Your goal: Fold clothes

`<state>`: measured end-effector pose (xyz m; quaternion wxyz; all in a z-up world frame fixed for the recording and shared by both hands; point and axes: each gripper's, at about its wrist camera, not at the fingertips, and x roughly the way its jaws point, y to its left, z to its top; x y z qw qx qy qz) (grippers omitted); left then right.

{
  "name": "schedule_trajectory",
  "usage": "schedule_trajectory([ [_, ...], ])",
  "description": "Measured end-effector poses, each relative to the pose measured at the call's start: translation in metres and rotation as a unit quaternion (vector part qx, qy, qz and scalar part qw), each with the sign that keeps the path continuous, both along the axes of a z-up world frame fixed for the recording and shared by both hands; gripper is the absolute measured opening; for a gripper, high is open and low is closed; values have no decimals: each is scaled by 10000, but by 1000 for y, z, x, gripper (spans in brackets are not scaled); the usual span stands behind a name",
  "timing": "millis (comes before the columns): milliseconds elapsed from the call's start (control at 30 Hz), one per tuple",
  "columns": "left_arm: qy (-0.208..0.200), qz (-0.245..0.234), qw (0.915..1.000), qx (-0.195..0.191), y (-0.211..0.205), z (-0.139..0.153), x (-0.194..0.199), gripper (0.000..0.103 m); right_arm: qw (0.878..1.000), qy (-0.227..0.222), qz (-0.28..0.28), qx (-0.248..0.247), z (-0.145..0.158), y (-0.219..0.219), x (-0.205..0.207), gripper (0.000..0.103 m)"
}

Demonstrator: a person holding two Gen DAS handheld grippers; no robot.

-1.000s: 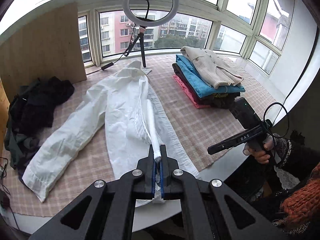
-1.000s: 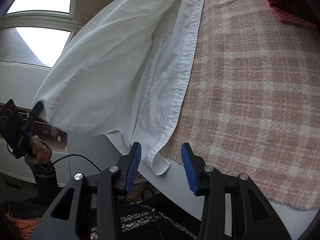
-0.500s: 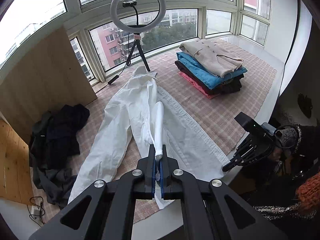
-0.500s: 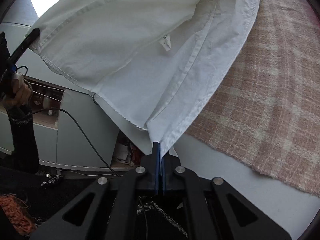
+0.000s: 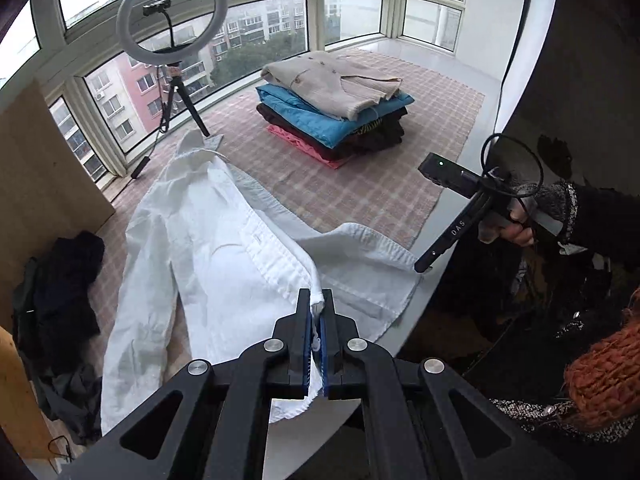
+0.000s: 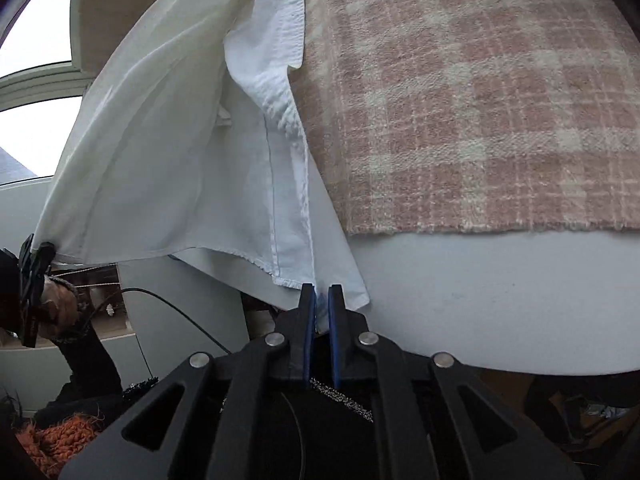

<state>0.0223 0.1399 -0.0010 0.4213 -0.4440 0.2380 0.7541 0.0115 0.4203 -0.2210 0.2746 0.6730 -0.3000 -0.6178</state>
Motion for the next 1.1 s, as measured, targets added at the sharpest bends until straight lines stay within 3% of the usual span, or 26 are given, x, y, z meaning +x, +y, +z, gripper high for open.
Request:
schedule_trajectory([
  [67, -306, -341, 9989, -40, 29, -34, 17, 4, 9992, 141, 295, -212, 11, -4, 3, 14],
  [167, -601, -778, 9941, -454, 66, -92, 38, 5, 9962, 707, 325, 391, 37, 7, -11, 17],
  [300, -1275, -516, 9867, -866, 94, -146, 36, 10, 9875, 1436, -118, 639, 76, 28, -71, 17],
  [400, -1473, -342, 9860, -700, 96, -135, 37, 10, 9792, 1897, -242, 674, 101, 13, -140, 23],
  [467, -1412, -243, 9888, -426, 92, -111, 38, 27, 9726, 2193, -308, 702, 111, 2, -190, 27],
  [567, -1055, 154, 9940, -235, 81, -80, 27, 31, 9633, 2245, -376, 1424, 105, -19, -261, 27],
  [667, -795, 899, 9927, -145, 57, -69, 2, 33, 9528, 2163, -86, 2130, 82, -47, -317, 27],
  [733, -638, 1501, 9863, -263, 35, -74, -16, 37, 9442, 2140, 208, 2494, 68, -66, -340, 27],
  [833, -448, 2267, 9711, -593, 1, -97, -41, 37, 9412, 2079, 581, 2598, 53, -82, -360, 27],
  [933, -579, 2904, 9531, -634, -26, -126, -62, 37, 9404, 2097, 770, 2563, 46, -89, -370, 27],
  [1033, -897, 3216, 9406, -614, -41, -153, -73, 37, 9347, 2207, 991, 2605, 45, -99, -375, 27],
  [1100, -998, 3283, 9375, -585, -44, -162, -74, 37, 9307, 2313, 1212, 2563, 45, -107, -375, 26],
])
